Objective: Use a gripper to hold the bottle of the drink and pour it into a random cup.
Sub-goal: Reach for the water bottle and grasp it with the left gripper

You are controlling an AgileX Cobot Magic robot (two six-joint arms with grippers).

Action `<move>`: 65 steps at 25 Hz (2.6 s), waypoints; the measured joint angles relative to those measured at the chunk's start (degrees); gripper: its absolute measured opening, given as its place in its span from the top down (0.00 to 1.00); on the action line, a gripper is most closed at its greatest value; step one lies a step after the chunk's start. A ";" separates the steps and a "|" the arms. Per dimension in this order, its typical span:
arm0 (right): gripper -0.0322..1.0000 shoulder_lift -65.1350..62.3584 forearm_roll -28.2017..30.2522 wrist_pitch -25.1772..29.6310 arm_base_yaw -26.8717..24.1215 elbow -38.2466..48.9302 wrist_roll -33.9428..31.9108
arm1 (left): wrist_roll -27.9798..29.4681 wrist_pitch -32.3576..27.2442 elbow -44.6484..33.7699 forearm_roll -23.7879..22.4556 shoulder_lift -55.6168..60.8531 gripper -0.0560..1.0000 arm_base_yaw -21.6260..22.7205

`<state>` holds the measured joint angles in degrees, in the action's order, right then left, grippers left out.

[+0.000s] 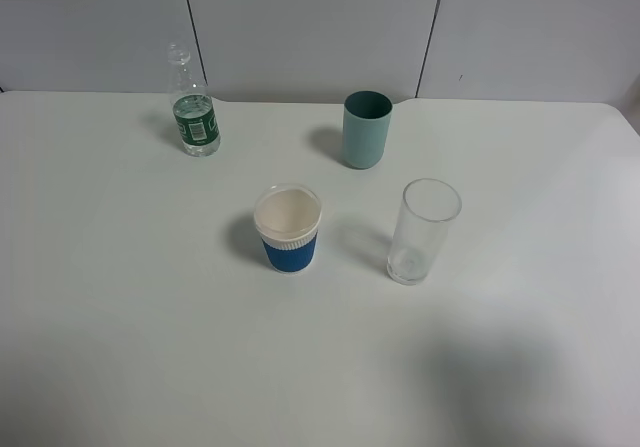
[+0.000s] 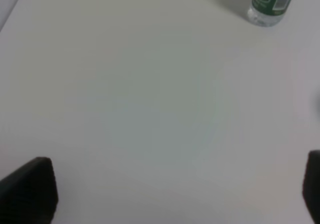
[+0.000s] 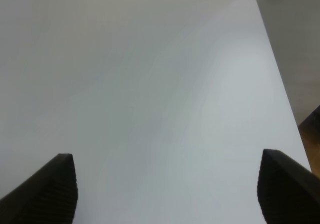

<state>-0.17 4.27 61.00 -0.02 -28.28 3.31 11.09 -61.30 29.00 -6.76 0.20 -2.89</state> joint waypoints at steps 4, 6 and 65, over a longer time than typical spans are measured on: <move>0.25 0.00 0.00 0.00 0.00 0.00 0.00 | 0.00 0.00 0.00 0.00 0.00 0.01 0.00; 0.25 0.00 0.00 0.00 0.00 0.00 0.00 | 0.00 0.00 0.00 0.00 0.00 0.01 0.00; 0.25 0.00 0.00 0.00 0.00 0.00 0.00 | 0.00 0.00 0.00 0.00 0.00 0.01 0.00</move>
<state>-0.17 4.27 61.00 -0.02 -28.28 3.31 11.09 -61.30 29.00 -6.76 0.20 -2.89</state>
